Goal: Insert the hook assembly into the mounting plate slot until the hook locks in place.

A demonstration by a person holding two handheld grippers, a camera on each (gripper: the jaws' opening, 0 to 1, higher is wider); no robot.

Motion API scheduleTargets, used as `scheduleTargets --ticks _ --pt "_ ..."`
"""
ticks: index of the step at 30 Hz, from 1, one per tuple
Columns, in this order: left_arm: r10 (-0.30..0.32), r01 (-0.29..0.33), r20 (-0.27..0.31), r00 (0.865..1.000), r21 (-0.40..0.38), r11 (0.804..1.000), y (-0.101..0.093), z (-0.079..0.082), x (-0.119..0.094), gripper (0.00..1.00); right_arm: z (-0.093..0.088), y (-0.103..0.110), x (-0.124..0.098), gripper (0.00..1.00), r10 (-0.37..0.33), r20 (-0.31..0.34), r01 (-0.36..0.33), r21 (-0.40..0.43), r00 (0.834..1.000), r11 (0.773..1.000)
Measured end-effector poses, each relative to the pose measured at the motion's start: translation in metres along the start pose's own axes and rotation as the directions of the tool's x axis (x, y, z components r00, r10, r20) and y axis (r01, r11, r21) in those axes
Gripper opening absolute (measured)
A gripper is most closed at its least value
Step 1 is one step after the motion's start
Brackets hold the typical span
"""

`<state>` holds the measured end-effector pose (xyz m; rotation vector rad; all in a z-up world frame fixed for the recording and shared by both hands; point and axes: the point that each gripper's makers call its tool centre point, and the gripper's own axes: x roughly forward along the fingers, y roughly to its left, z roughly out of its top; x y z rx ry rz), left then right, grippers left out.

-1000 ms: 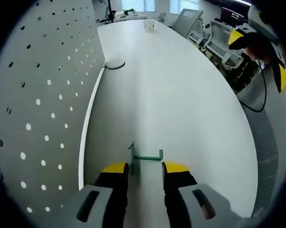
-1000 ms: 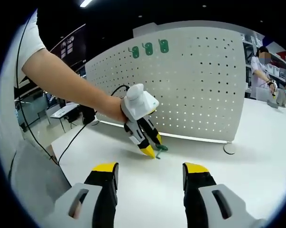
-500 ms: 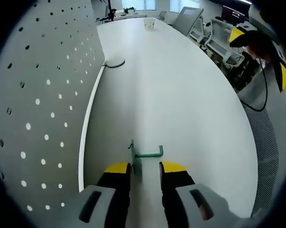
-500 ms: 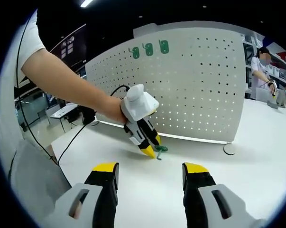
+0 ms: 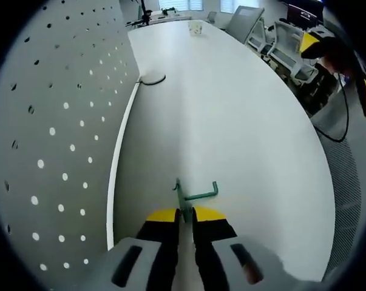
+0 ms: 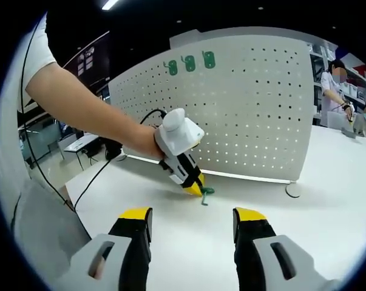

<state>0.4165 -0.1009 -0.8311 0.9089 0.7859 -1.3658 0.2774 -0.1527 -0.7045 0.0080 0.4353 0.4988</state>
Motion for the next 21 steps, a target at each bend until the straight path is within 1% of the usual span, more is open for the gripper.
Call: scheduleTargets --ticks 2,7,8,9,11,12,15,17,21 --pt "0.005 -0.005 -0.006 1.000 0.014 1.000 -0.0003 0.0005 -0.0002 0.06 -0.0002 0.0001 0.0001 0.52 0.001 -0.001 -0.001 -0.001 1.000 1.000" --pt "0.013 -0.013 -0.005 1.000 0.011 1.000 0.0021 -0.0005 0.0002 0.04 -0.0002 -0.0009 0.0001 0.52 -0.001 0.003 0.001 0.005 1.000 1.000" --pt "0.021 -0.021 -0.008 1.000 0.035 0.999 0.0022 -0.0008 0.0001 0.03 -0.0002 -0.0011 -0.0002 0.52 -0.002 0.003 0.002 0.006 1.000 1.000" --pt "0.025 -0.024 -0.006 1.000 0.042 0.999 0.0023 -0.0003 0.0001 0.03 -0.0001 -0.0012 0.0000 0.52 -0.001 0.003 0.001 0.009 1.000 1.000" --pt "0.025 -0.024 -0.011 1.000 0.033 0.999 0.0025 -0.0003 0.0001 0.03 -0.0004 -0.0014 0.0000 0.52 -0.002 0.003 0.001 0.011 1.000 1.000" --pt "0.024 -0.023 -0.010 1.000 0.042 0.999 0.0025 -0.0002 0.0001 0.03 -0.0006 -0.0009 -0.0001 0.52 0.000 0.002 0.000 0.011 1.000 1.000" --pt "0.020 -0.019 -0.005 1.000 0.023 1.000 0.0022 0.0000 -0.0011 0.03 -0.0008 -0.0006 0.0001 0.52 0.002 0.000 -0.002 0.008 1.000 1.000" --pt "0.016 -0.016 -0.002 1.000 0.030 0.999 0.0021 -0.0003 -0.0006 0.03 -0.0012 -0.0011 0.0000 0.52 0.000 0.001 0.000 0.010 1.000 1.000" --pt "0.017 -0.017 0.000 1.000 0.020 1.000 0.0027 -0.0002 0.0003 0.03 -0.0014 -0.0011 0.0001 0.52 0.001 -0.001 -0.001 0.008 1.000 1.000"
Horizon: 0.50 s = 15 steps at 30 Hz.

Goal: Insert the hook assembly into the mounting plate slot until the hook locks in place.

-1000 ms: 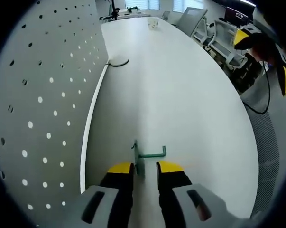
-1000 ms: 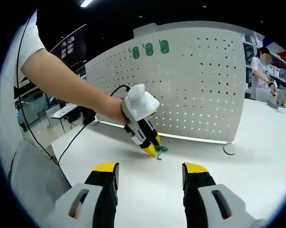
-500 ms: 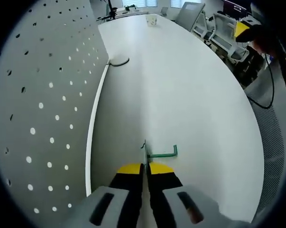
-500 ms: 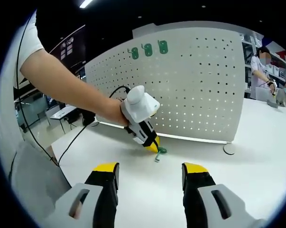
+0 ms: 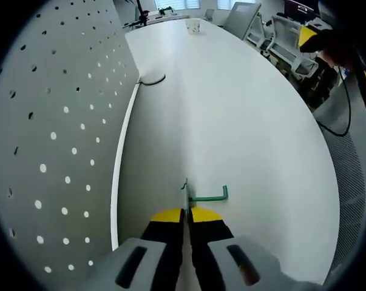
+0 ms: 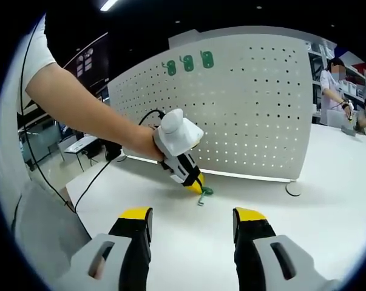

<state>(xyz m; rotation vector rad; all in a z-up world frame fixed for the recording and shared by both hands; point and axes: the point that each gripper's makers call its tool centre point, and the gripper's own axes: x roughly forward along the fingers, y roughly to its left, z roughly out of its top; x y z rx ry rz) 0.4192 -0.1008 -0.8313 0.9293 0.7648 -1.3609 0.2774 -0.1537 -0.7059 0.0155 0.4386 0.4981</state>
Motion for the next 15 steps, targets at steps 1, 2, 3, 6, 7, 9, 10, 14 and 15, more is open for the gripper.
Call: scheduleTargets --ticks 1,2,3,6,7,9,10,14,15 --pt "-0.001 0.001 0.001 1.000 -0.006 1.000 0.000 0.000 0.000 0.03 0.000 0.000 0.000 0.52 0.002 0.000 -0.002 0.001 1.000 1.000" --pt "-0.002 0.002 0.003 1.000 -0.010 1.000 0.001 0.000 0.000 0.03 0.000 0.000 0.000 0.52 0.002 -0.001 -0.002 0.001 1.000 1.000" --pt "-0.003 0.003 0.003 1.000 -0.020 1.000 0.001 0.000 0.000 0.03 0.000 0.000 0.000 0.52 0.001 -0.002 -0.001 -0.001 1.000 1.000" --pt "0.009 -0.009 0.014 1.000 -0.005 1.000 0.002 0.003 -0.003 0.03 -0.001 0.000 0.001 0.53 0.002 -0.005 -0.002 0.005 1.000 1.000" --pt "0.011 -0.010 0.046 0.999 -0.035 0.999 0.003 0.008 -0.005 0.03 -0.001 0.001 0.000 0.53 0.002 -0.006 -0.002 0.004 1.000 1.000" --pt "0.011 -0.007 0.066 0.998 -0.058 0.998 0.006 0.013 -0.010 0.03 -0.001 0.001 0.000 0.53 0.001 -0.006 -0.001 0.005 1.000 1.000" --pt "0.015 -0.011 0.068 0.998 -0.054 0.998 0.007 0.013 -0.011 0.03 -0.002 0.001 0.001 0.53 0.002 -0.008 -0.002 0.005 1.000 1.000" --pt "0.026 -0.019 0.111 0.993 -0.069 0.997 0.010 0.020 -0.019 0.02 -0.002 0.001 0.001 0.53 0.001 -0.012 -0.001 0.004 1.000 1.000" --pt "0.025 -0.017 0.117 0.993 -0.071 0.997 0.009 0.020 -0.020 0.02 -0.002 0.001 0.001 0.53 0.002 -0.012 -0.002 0.006 1.000 1.000"
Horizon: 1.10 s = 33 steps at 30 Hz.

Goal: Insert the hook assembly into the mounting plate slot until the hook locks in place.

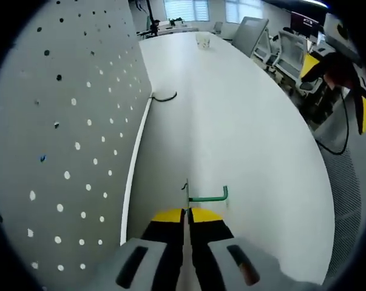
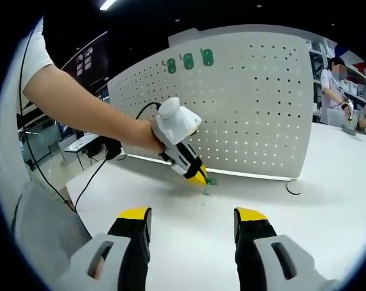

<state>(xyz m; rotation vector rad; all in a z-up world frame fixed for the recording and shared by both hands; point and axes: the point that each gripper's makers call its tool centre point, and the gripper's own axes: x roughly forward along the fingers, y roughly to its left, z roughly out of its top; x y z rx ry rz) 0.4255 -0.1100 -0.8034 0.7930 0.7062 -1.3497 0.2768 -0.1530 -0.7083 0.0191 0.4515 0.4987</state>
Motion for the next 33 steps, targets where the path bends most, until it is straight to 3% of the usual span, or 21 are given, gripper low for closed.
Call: scheduleTargets --ticks 16,21,27,33 --pt "0.049 -0.043 0.108 0.993 -0.054 0.998 0.003 0.018 -0.029 0.02 0.002 0.000 -0.001 0.53 0.000 0.012 0.000 -0.002 1.000 1.000" --pt "0.070 -0.062 0.150 0.986 -0.059 0.996 0.005 0.025 -0.039 0.02 0.003 0.000 -0.001 0.53 0.000 0.014 0.000 0.001 1.000 1.000" --pt "0.107 -0.081 0.195 0.975 -0.134 0.988 0.010 0.031 -0.048 0.02 0.004 -0.002 -0.002 0.53 -0.009 0.021 0.009 -0.004 1.000 1.000" --pt "0.128 -0.102 0.219 0.967 -0.126 0.987 0.005 0.035 -0.054 0.02 0.005 -0.003 -0.002 0.53 -0.012 0.027 0.012 0.003 1.000 1.000"
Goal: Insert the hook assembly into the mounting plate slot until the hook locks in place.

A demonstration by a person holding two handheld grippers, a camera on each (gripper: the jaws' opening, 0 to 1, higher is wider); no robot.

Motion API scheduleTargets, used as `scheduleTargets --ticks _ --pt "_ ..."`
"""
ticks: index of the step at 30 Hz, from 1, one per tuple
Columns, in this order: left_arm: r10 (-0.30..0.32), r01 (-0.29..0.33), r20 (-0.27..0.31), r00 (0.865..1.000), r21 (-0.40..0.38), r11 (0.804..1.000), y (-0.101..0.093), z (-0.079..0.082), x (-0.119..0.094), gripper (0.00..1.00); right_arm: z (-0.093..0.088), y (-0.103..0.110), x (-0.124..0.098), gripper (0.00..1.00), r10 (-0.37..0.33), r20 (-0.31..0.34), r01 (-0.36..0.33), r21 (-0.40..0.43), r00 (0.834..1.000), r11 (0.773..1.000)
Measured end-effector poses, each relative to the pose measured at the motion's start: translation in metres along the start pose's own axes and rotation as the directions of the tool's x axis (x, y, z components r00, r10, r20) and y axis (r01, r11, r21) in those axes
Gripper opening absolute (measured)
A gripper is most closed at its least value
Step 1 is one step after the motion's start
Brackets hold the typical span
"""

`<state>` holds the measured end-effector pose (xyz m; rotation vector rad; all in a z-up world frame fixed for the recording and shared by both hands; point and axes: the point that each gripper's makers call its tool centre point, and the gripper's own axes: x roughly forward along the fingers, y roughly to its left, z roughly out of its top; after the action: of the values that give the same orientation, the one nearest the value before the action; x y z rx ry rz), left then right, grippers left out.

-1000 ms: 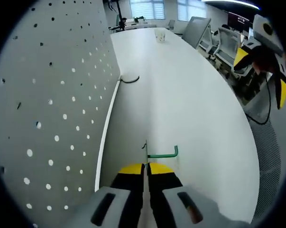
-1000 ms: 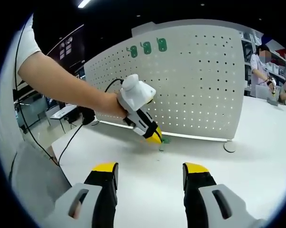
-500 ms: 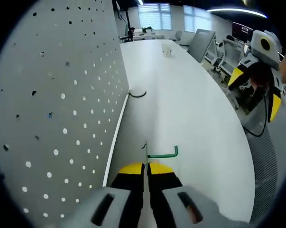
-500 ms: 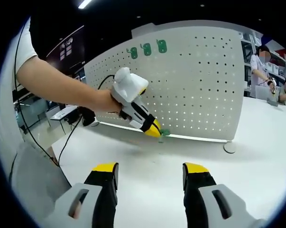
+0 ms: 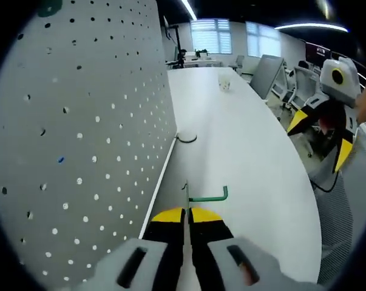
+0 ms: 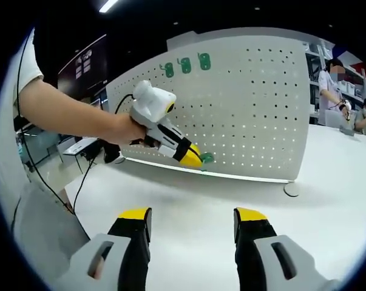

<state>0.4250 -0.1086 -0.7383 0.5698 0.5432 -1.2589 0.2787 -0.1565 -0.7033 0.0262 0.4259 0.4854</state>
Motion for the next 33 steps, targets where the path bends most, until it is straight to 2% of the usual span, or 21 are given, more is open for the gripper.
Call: scheduleTargets --ticks 8,16,19,27,33 --pt "0.034 -0.034 0.055 0.998 -0.016 0.999 0.001 0.009 -0.018 0.02 0.000 0.001 0.001 0.53 0.004 -0.001 -0.004 -0.007 1.000 1.000" --pt "0.076 -0.072 0.120 0.990 -0.035 0.997 0.002 0.019 -0.036 0.02 0.003 0.002 0.000 0.53 0.008 0.015 -0.008 -0.001 1.000 1.000" --pt "0.090 -0.082 0.156 0.984 -0.059 0.995 0.001 0.025 -0.042 0.02 0.003 0.002 -0.001 0.53 0.010 0.017 -0.009 -0.004 1.000 1.000" --pt "0.139 -0.121 0.206 0.969 -0.096 0.988 -0.002 0.032 -0.059 0.02 0.006 0.003 -0.001 0.53 0.011 0.027 -0.011 -0.001 1.000 1.000" --pt "0.185 -0.158 0.263 0.947 -0.121 0.980 -0.003 0.039 -0.080 0.02 0.009 0.004 -0.002 0.53 0.011 0.041 -0.011 0.008 0.999 1.000"
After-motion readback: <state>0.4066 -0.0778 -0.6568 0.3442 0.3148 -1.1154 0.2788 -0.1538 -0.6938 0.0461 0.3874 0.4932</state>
